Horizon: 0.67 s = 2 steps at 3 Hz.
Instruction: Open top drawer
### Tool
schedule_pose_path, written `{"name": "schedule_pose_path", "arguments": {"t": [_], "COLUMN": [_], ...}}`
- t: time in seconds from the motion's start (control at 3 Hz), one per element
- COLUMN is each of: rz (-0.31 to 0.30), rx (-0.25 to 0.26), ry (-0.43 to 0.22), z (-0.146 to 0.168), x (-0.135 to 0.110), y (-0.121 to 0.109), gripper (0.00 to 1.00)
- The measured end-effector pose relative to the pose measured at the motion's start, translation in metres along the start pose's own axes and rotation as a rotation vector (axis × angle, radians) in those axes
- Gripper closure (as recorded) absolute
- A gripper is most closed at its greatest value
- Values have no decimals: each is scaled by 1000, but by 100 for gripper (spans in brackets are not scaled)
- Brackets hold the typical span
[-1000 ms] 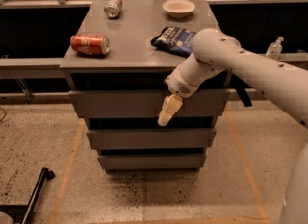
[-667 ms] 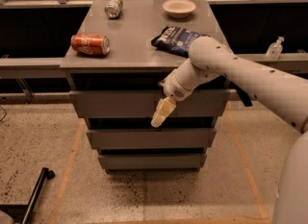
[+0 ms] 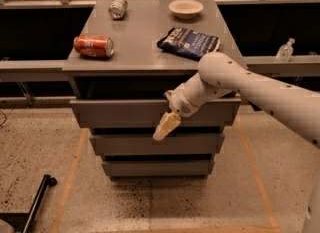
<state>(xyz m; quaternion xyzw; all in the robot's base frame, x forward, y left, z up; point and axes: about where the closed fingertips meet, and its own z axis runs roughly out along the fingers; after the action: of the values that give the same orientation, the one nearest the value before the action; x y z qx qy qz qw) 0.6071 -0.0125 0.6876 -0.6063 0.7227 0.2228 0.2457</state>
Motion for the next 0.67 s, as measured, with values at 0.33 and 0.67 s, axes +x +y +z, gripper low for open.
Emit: {"name": "schedule_pose_path", "arguments": {"t": [0.33, 0.67], "rz": [12, 13], "rx": [-4, -7], "ry": [26, 29], "z": [-21, -23], "x": [13, 14], "y": [28, 30], "gripper": [41, 72]}}
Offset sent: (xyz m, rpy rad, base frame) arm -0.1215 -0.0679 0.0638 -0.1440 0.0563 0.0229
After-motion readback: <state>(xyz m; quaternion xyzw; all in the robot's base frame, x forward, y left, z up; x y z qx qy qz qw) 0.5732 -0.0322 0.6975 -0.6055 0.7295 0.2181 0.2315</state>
